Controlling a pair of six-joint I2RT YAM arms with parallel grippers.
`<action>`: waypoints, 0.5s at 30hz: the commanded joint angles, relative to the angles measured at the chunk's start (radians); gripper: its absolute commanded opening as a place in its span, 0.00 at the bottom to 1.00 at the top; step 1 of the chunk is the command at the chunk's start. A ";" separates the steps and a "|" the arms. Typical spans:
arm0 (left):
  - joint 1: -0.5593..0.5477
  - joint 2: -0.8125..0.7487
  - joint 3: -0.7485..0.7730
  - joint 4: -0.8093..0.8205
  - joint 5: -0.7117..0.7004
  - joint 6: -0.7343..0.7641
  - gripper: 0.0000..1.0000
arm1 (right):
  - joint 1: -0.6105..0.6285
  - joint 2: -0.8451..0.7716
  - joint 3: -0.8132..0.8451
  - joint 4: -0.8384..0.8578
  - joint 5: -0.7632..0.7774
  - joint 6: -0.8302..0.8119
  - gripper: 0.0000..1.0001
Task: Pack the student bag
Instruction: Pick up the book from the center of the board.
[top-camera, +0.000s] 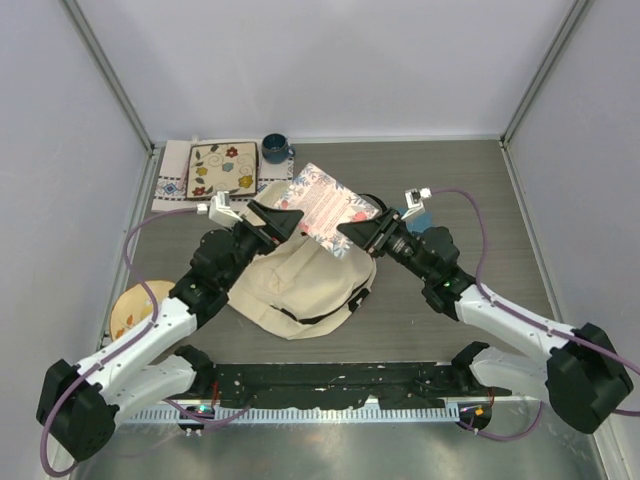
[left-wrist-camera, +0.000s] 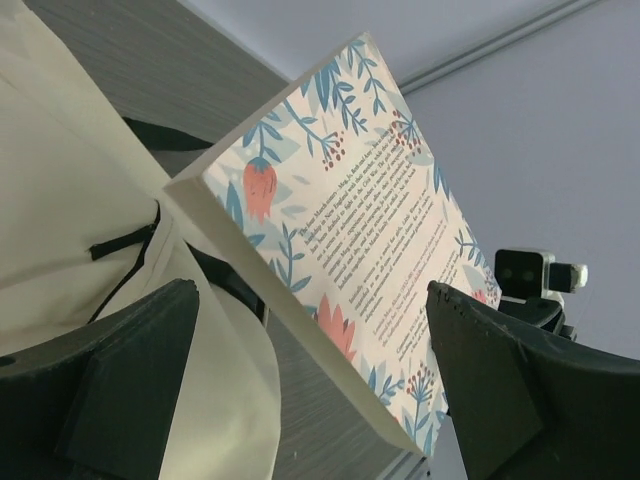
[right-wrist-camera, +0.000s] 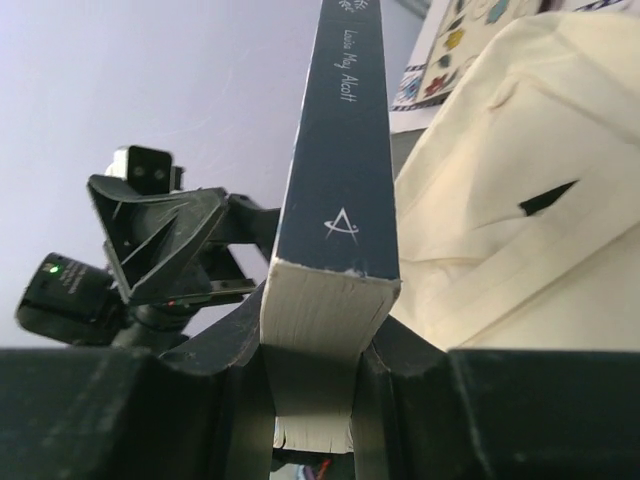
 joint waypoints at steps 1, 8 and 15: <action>-0.003 -0.103 0.021 -0.116 -0.060 0.093 1.00 | -0.003 -0.128 0.034 -0.129 0.174 -0.133 0.01; -0.003 -0.182 0.047 -0.290 -0.103 0.263 1.00 | -0.011 -0.255 0.037 -0.304 0.303 -0.210 0.01; -0.003 -0.148 0.113 -0.409 -0.071 0.386 1.00 | -0.013 -0.370 0.040 -0.456 0.412 -0.281 0.01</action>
